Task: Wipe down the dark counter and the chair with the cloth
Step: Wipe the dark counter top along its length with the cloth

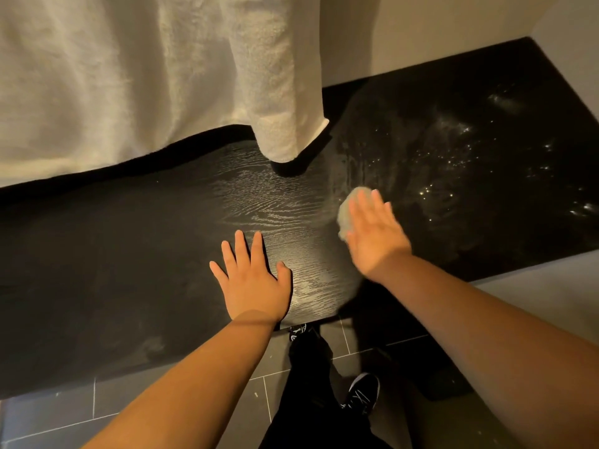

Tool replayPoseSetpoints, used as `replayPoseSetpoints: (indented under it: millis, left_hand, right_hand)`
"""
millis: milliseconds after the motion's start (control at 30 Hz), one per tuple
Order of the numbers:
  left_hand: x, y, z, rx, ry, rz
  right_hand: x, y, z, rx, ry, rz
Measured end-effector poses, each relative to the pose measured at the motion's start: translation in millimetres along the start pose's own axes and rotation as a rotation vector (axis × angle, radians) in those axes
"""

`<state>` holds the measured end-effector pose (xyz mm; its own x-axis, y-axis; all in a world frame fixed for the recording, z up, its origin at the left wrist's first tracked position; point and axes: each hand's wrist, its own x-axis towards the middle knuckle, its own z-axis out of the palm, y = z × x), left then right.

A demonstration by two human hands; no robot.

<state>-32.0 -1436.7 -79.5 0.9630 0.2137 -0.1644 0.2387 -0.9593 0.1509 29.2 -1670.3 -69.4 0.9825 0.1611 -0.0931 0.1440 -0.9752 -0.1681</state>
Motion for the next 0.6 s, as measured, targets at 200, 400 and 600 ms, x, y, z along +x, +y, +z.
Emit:
replayPoseSetpoints:
  millis: [200,400,600]
  left_hand:
    - [0.3,0.2,-1.7,-0.013,0.014,0.009]
    - [0.3,-0.4,-1.7,-0.02,0.007,0.015]
    - [0.6,-0.1,-1.6,0.003,-0.005,0.01]
  right_hand:
    - [-43.5,-35.1,19.1,-0.077,-0.072,-0.536]
    - [21.5,5.3,-0.5,-0.021,-0.039,-0.079]
    - [-38.8,-18.8,17.6,0.052,-0.077,-0.172]
